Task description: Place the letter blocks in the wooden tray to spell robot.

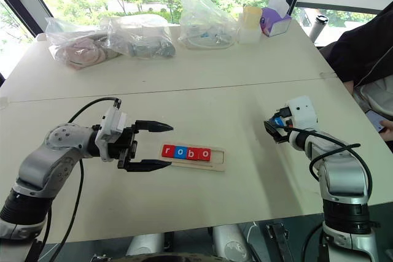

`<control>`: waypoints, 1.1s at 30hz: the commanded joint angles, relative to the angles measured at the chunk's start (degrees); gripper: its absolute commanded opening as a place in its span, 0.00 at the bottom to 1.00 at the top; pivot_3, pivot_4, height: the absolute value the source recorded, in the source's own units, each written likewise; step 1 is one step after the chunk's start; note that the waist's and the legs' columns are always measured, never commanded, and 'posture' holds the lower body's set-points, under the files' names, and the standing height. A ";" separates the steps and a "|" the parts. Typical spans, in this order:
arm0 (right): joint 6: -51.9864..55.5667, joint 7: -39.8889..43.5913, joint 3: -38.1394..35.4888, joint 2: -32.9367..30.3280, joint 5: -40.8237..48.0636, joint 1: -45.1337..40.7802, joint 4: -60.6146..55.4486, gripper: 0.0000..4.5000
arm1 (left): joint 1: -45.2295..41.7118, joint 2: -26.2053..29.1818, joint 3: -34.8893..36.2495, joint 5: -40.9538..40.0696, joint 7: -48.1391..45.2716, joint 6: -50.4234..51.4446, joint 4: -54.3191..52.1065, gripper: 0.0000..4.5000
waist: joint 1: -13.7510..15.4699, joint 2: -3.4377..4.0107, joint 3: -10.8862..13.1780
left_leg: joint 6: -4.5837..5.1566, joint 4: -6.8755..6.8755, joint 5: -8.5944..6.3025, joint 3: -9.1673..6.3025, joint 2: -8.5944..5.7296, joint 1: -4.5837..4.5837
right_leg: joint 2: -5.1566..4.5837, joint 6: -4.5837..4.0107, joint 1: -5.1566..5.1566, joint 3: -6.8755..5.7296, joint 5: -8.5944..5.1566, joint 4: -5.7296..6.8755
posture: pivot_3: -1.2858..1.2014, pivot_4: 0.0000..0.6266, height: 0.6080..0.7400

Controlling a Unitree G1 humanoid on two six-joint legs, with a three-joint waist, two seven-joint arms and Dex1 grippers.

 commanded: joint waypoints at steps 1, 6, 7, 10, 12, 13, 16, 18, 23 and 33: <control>-0.09 -1.34 -0.64 0.74 0.53 -1.05 1.00 1.00 | -0.69 -0.07 0.30 -0.30 -0.20 -0.44 -0.64 1.00 | 0.03 0.00 0.00 | 0.00 0.00 0.00 -0.01 0.00 0.00 | 0.00 0.00 0.00 0.00 0.00 0.00 | 0.52 0.24 1.00; 0.50 -2.41 -0.38 2.35 1.47 -2.64 5.03 1.00 | -0.31 0.07 0.59 -0.12 0.23 -0.47 -0.95 1.00 | -0.06 0.00 0.00 | 0.00 0.00 0.00 0.00 0.00 0.00 | 0.00 -0.01 0.00 0.00 0.00 0.00 | 0.52 0.24 1.00; 0.81 -2.49 -0.42 2.53 1.69 -2.81 5.23 0.94 | -0.20 0.11 0.63 -0.14 0.27 -0.46 -1.05 1.00 | -0.07 0.00 0.00 | 0.00 0.00 0.00 0.00 0.00 0.00 | 0.00 -0.01 0.00 0.00 0.00 0.00 | 0.52 0.24 1.00; 1.59 -2.58 0.14 2.66 2.09 -2.32 4.44 0.71 | 0.17 0.17 0.77 -0.01 0.48 -0.58 -1.17 1.00 | 0.00 0.00 0.00 | 0.00 -0.01 0.00 -0.01 0.01 0.00 | 0.01 0.01 0.00 0.00 -0.01 0.00 | 0.52 0.24 1.00; 3.14 -3.23 -0.39 3.30 2.97 -1.67 2.41 0.47 | 0.33 0.14 0.78 0.02 0.51 -0.68 -1.18 1.00 | 0.01 0.00 0.00 | 0.00 -0.01 0.00 -0.01 0.00 0.00 | 0.00 0.01 0.00 0.00 -0.01 0.00 | 0.52 0.24 1.00; 4.66 -4.14 -0.78 4.05 3.31 -0.81 0.14 0.37 | 0.41 0.10 0.72 0.07 0.48 -0.80 -1.14 1.00 | 0.07 0.00 0.00 | 0.00 0.00 0.00 -0.01 0.00 -0.01 | 0.00 0.01 0.00 0.00 -0.01 0.00 | 0.52 0.24 1.00; 10.34 -6.56 -0.74 6.74 4.46 3.62 -9.65 0.37 | 0.62 -0.01 0.61 0.23 0.30 -1.18 -0.90 1.00 | 0.21 0.00 -0.01 | 0.00 -0.02 0.00 -0.06 0.01 -0.03 | 0.00 0.03 0.00 -0.02 -0.01 0.00 | 0.52 0.24 1.00; 15.58 -8.52 -0.42 9.80 5.42 7.36 -18.04 0.37 | 0.69 -0.07 0.59 0.35 0.13 -1.48 -0.63 1.00 | 0.10 0.01 -0.01 | 0.00 -0.08 0.00 -0.09 0.02 -0.03 | 0.01 0.16 -0.01 -0.02 -0.09 0.00 | 0.52 0.24 1.00; 29.55 -14.13 0.79 19.43 5.99 15.84 -36.81 0.37 | 1.05 -0.05 0.50 0.50 -0.37 -2.07 -0.29 1.00 | -0.04 0.07 -0.06 | 0.00 -0.12 0.00 -0.14 0.13 -0.01 | 0.05 0.13 -0.04 -0.03 -0.15 0.00 | 0.52 0.24 1.00; 34.83 -13.02 1.98 20.71 6.65 16.66 -42.21 0.70 | 0.64 -0.27 -0.17 0.52 -0.61 -2.22 0.20 1.00 | -0.04 0.05 -0.08 | -0.06 -0.09 0.03 -0.05 0.12 0.00 | -0.01 -0.02 -0.03 -0.03 -0.20 -0.04 | 0.52 0.24 1.00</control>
